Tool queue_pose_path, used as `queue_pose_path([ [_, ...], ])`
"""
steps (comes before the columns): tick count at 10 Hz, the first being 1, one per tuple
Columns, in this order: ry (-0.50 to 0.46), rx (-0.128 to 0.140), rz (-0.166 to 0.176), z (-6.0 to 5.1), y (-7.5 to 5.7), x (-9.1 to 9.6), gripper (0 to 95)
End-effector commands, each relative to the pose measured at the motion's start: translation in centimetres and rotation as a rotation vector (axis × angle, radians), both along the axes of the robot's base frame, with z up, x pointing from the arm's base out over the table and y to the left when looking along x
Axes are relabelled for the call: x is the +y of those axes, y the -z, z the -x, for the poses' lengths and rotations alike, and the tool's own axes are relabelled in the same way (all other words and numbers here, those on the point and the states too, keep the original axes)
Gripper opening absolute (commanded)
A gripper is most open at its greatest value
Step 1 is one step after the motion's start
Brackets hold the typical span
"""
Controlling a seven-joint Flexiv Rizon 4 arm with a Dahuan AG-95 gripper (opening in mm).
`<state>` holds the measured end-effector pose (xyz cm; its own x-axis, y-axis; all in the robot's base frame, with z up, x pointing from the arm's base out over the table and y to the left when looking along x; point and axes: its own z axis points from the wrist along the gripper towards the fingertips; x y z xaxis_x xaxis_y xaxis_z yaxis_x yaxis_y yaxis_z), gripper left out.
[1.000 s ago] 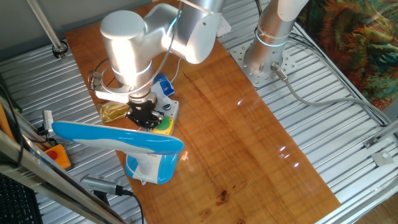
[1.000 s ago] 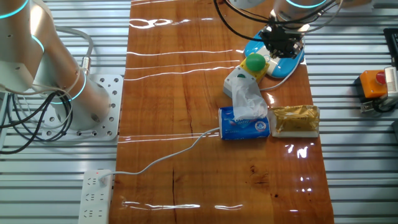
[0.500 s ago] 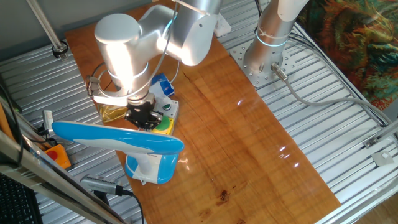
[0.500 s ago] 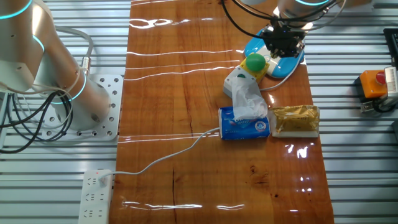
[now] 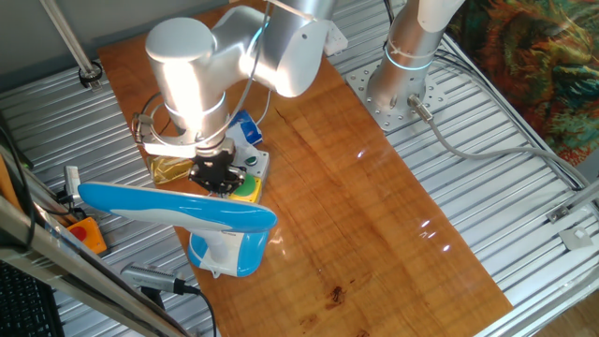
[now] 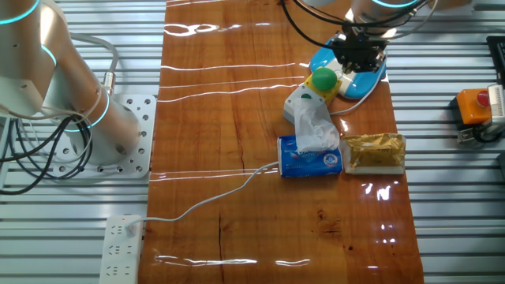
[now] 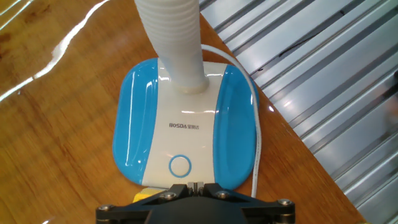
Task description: Turn off the desk lamp by pressing the button
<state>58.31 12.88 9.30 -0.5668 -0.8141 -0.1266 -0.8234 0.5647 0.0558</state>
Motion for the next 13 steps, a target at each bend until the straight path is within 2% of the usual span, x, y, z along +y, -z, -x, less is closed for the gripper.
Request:
queue_pose_path([
  [1, -0.013, -0.007, 0.007, 0.0, 0.3, 0.1, 0.0],
  [3, -0.014, -0.008, 0.02, 0.1, 1.4, 0.3, 0.0],
  [5, 0.007, -0.007, 0.016, 0.1, 2.2, 0.9, 0.0],
  [8, 0.012, -0.009, 0.017, 0.0, 2.9, 1.8, 0.0],
  [13, 0.022, -0.017, 0.019, 0.1, 3.8, 2.0, 0.0],
])
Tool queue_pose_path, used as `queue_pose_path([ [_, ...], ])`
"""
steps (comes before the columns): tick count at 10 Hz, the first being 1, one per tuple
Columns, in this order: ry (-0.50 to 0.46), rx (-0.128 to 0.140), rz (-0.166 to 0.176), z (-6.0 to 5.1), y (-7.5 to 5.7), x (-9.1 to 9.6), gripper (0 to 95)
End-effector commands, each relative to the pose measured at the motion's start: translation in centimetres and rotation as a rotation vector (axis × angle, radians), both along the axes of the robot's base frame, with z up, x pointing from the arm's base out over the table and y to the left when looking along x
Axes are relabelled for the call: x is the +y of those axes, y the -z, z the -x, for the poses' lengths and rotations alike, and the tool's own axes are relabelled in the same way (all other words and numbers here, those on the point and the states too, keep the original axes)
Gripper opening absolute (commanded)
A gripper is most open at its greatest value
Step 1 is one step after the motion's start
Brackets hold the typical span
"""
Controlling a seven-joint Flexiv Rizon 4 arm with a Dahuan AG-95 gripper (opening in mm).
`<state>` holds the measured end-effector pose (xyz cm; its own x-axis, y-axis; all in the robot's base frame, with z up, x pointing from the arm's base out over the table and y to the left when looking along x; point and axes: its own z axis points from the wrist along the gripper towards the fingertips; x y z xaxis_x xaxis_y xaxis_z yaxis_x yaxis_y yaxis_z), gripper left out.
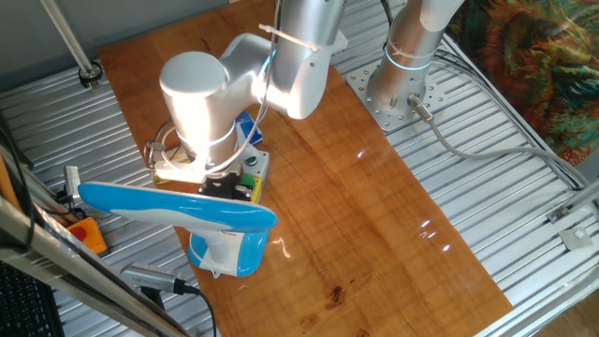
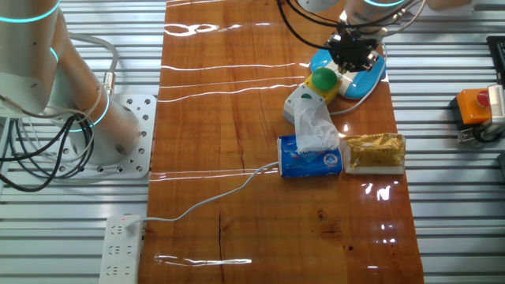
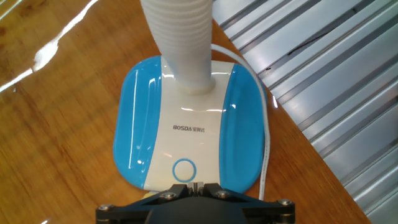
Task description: Turn off the desk lamp by pressing the button
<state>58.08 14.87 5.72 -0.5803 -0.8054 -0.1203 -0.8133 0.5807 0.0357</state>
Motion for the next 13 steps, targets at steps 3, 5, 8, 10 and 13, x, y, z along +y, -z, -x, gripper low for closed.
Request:
queue_pose_path([
  [3, 0.007, -0.011, 0.003, -0.03, 0.75, 0.13, 0.0],
  [5, 0.009, -0.014, 0.004, 0.0, 1.0, 0.16, 0.0],
  [8, 0.01, -0.018, 0.004, 0.05, 1.2, 0.18, 0.0],
  [10, 0.007, -0.019, 0.007, 0.11, 1.29, 0.18, 0.0],
  [13, 0.006, -0.022, 0.008, 0.4, 1.41, 0.16, 0.0],
])
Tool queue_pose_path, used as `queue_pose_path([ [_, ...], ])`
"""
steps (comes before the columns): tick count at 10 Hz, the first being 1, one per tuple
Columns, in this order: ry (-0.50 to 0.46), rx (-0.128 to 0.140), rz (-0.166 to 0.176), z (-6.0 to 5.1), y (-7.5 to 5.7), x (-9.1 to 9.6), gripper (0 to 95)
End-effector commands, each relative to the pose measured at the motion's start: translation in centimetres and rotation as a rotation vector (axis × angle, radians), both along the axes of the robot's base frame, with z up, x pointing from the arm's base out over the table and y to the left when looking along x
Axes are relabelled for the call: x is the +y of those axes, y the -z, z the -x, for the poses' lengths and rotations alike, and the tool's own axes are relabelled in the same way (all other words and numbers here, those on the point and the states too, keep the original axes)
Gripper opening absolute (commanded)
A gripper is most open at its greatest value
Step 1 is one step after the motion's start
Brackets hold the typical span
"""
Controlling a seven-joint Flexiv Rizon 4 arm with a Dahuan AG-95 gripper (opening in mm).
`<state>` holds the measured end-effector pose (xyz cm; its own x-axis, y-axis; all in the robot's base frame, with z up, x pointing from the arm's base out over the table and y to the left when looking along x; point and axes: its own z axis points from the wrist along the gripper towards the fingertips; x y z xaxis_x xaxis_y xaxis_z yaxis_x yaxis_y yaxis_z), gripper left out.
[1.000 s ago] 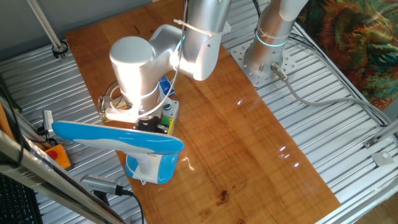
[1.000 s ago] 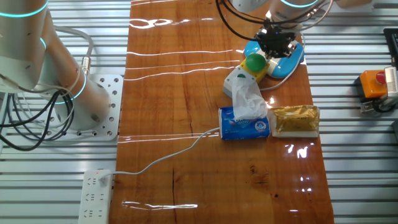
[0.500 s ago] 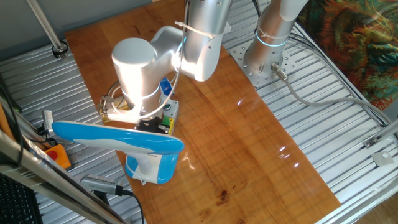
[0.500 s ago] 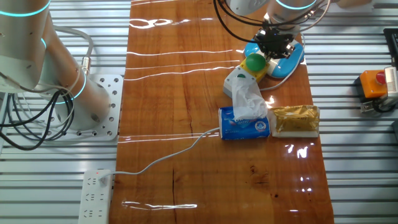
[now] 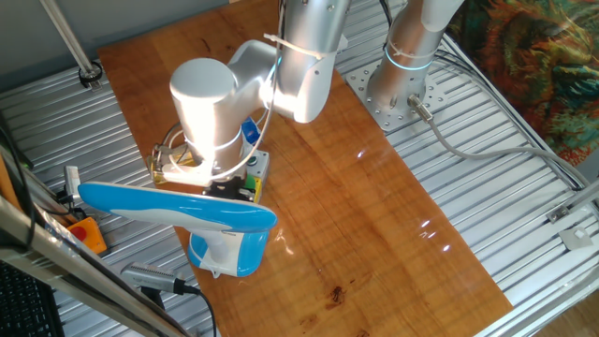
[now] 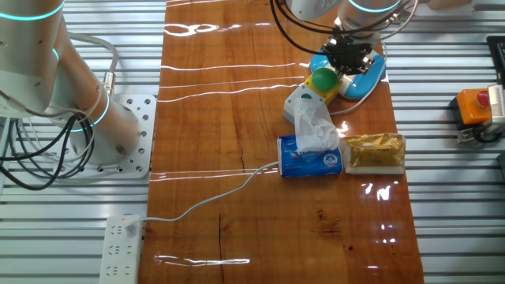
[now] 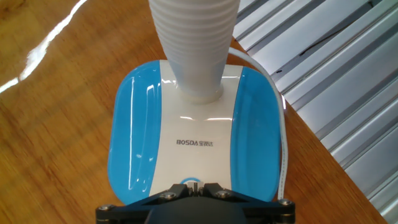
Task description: Turn off the desk lamp by pressing the button
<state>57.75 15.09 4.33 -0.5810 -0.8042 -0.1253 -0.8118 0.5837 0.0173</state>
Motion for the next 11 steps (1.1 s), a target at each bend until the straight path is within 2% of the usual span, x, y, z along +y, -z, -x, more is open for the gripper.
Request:
queue_pose_path([
  [1, 0.005, -0.005, 0.001, 0.14, 0.05, -0.06, 0.0],
  [11, 0.017, -0.011, -0.004, -0.11, 0.08, -0.04, 0.0],
])
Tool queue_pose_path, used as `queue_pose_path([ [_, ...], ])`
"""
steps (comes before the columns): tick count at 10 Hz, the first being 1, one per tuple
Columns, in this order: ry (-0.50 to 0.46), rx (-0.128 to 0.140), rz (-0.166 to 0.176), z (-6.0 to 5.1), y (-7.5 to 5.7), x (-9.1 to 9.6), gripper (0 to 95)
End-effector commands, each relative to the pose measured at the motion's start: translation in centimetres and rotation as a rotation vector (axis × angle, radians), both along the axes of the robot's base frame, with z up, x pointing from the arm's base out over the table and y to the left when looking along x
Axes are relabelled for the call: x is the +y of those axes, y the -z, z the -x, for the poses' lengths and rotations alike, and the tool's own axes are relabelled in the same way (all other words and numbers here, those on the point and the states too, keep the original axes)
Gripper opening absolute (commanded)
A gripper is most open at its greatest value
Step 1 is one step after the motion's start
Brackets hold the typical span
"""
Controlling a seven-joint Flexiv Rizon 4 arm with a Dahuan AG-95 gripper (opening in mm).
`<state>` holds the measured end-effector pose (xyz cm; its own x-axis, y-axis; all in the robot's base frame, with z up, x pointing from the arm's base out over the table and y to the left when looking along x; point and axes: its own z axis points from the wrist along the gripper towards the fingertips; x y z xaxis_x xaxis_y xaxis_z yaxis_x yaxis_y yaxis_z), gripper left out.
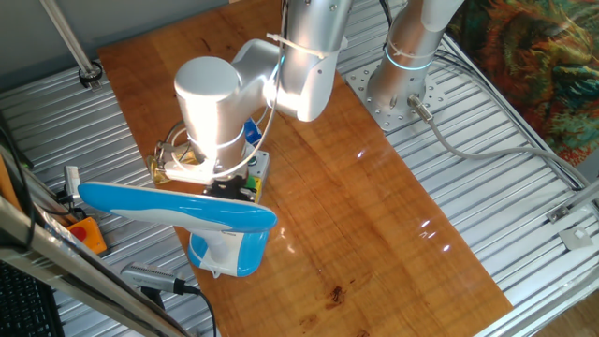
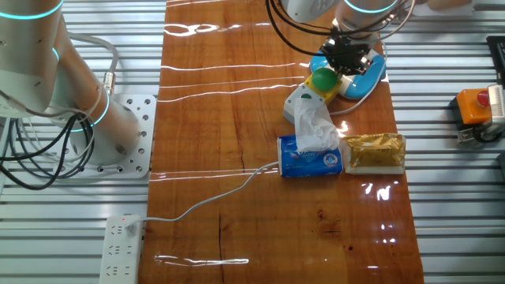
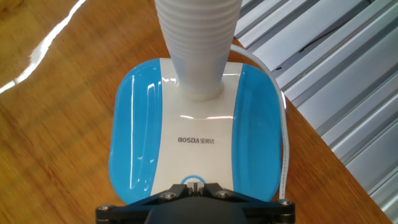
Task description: Turn off the desk lamp by pressing the button
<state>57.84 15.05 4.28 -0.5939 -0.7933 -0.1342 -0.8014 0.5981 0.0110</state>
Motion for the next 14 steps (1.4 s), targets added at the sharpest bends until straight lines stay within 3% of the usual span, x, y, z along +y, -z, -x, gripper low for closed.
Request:
queue_pose_path([
  [1, -0.003, -0.002, 0.0, 0.0, 0.1, 0.0, 0.0],
  [4, -0.006, -0.018, 0.005, 0.1, 1.0, 0.2, 0.0],
  [6, -0.009, -0.01, 0.005, 0.1, 0.8, 0.1, 0.0],
  [9, -0.03, 0.005, 0.007, -0.3, -2.0, -0.4, 0.0],
  [11, -0.033, 0.012, 0.001, -0.3, -3.0, -0.5, 0.0],
  [14, -0.013, 0.044, 0.005, -0.2, -5.7, -1.4, 0.0],
])
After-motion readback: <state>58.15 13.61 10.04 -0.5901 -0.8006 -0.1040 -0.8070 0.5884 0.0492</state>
